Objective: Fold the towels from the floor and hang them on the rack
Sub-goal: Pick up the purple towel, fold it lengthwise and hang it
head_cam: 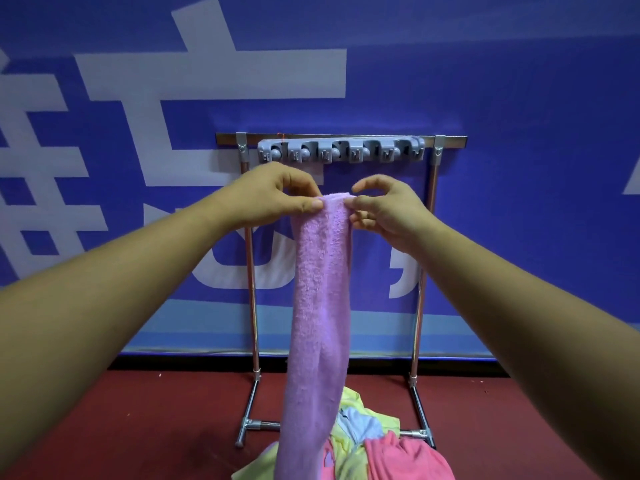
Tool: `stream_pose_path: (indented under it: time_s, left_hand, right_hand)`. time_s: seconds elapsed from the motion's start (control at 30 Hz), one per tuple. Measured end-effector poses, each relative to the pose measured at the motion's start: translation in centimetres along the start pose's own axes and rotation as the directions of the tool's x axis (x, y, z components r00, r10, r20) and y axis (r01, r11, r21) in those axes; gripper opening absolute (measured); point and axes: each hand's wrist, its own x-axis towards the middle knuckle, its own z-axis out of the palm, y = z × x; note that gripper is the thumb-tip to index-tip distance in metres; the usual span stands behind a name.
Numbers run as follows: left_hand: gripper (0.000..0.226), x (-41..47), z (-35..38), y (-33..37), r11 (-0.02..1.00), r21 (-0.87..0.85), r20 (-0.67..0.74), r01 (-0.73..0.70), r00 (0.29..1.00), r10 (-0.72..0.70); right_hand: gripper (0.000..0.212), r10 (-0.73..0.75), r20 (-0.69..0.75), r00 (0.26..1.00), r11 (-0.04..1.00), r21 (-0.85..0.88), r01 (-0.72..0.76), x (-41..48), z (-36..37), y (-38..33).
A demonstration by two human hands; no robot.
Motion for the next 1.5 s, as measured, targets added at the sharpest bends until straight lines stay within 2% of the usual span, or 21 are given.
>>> stream_pose_path:
  time_s: [0.1, 0.23, 0.3, 0.33, 0.43, 0.5, 0.57, 0.63, 0.73, 0.8, 0.9, 1.03, 1.17, 1.23, 1.33, 1.43, 1.5]
  left_hand:
    - [0.008, 0.4, 0.6, -0.2, 0.996, -0.086, -0.151, -0.010, 0.989, -0.003]
    - [0.005, 0.8, 1.1, -0.6, 0.985, -0.169, -0.198, 0.019, 0.979, -0.053]
    - [0.005, 0.9, 1.1, -0.8, 0.974, -0.223, -0.209, 0.035, 0.974, -0.083]
    - [0.007, 0.9, 1.2, -0.8, 0.971, -0.237, -0.214, 0.039, 0.973, -0.091]
    - [0.013, 0.8, 1.3, -0.6, 0.974, -0.221, -0.226, 0.045, 0.969, -0.096]
    - [0.020, 0.5, 1.1, -0.5, 0.979, -0.194, -0.202, 0.059, 0.974, -0.099]
    - [0.032, 0.2, 0.8, -0.9, 0.992, -0.094, -0.095, 0.084, 0.991, -0.093]
    - [0.028, -0.2, 0.4, -1.2, 0.991, 0.021, -0.001, 0.131, 0.991, -0.131]
    - [0.020, -0.7, 0.1, -1.5, 0.988, 0.018, 0.013, 0.152, 0.988, -0.152]
    - [0.019, -0.7, 0.4, -1.7, 0.991, 0.010, -0.039, 0.132, 0.991, -0.131]
    - [0.015, -0.6, 1.0, -1.9, 0.980, -0.152, -0.159, 0.130, 0.975, -0.154]
    - [0.010, -0.4, 2.0, -1.9, 0.940, -0.327, -0.241, 0.096, 0.953, -0.182]
    - [0.028, 0.0, 2.4, -2.5, 0.877, -0.475, -0.275, 0.068, 0.935, -0.222]
    - [0.023, 0.3, 2.6, -2.5, 0.870, -0.488, -0.280, 0.068, 0.932, -0.229]
    - [0.011, 0.5, 2.7, -2.6, 0.858, -0.507, -0.285, 0.082, 0.924, -0.257]
    - [0.011, 0.4, 2.7, -2.7, 0.835, -0.543, -0.271, 0.087, 0.923, -0.272]
    - [0.012, 0.2, 3.0, -2.6, 0.824, -0.559, -0.257, 0.089, 0.926, -0.275]
  right_hand:
    - [0.018, -0.066, 0.064, 0.996, 0.998, 0.014, 0.065, -0.3, 0.7, -0.1]
    - [0.012, -0.083, 0.162, 0.983, 0.995, 0.062, 0.074, -0.7, 1.9, -0.5]
    - [0.026, -0.094, 0.198, 0.976, 0.995, 0.057, 0.085, -0.8, 2.1, -0.4]
    - [0.025, -0.114, 0.206, 0.972, 0.994, 0.025, 0.111, -0.8, 2.2, -0.3]
    - [0.006, -0.169, 0.204, 0.964, 0.980, -0.066, 0.186, -1.1, 2.6, -0.2]
    - [0.003, -0.171, 0.186, 0.968, 0.982, -0.049, 0.183, -1.2, 2.6, -0.3]
    - [0.005, -0.147, 0.157, 0.977, 0.988, -0.022, 0.152, -1.2, 2.3, -0.5]
    - [0.009, -0.115, 0.128, 0.985, 0.993, -0.015, 0.118, -1.3, 1.8, -0.5]
    - [0.021, -0.089, 0.101, 0.991, 0.995, -0.044, 0.094, -1.4, 1.5, 0.1]
    - [0.028, -0.083, 0.086, 0.993, 0.996, -0.036, 0.087, -1.5, 1.4, 0.5]
    - [0.024, -0.069, 0.053, 0.996, 0.997, 0.047, 0.067, -1.5, 1.5, 0.6]
    - [0.022, -0.061, 0.029, 0.998, 0.992, 0.109, 0.057, -1.4, 1.5, 0.4]
    - [0.020, -0.103, 0.003, 0.995, 0.994, 0.030, 0.103, -0.8, 1.3, 0.3]
    - [0.021, -0.129, -0.003, 0.992, 0.992, 0.012, 0.129, -0.6, 1.2, 0.1]
    - [0.032, -0.106, 0.107, 0.989, 0.994, -0.007, 0.108, -0.3, 0.9, -0.3]
    - [0.026, -0.109, 0.240, 0.965, 0.965, -0.207, 0.161, -0.3, 0.7, -0.7]
    - [0.021, -0.117, 0.246, 0.962, 0.926, -0.324, 0.195, -0.3, 0.7, -1.0]
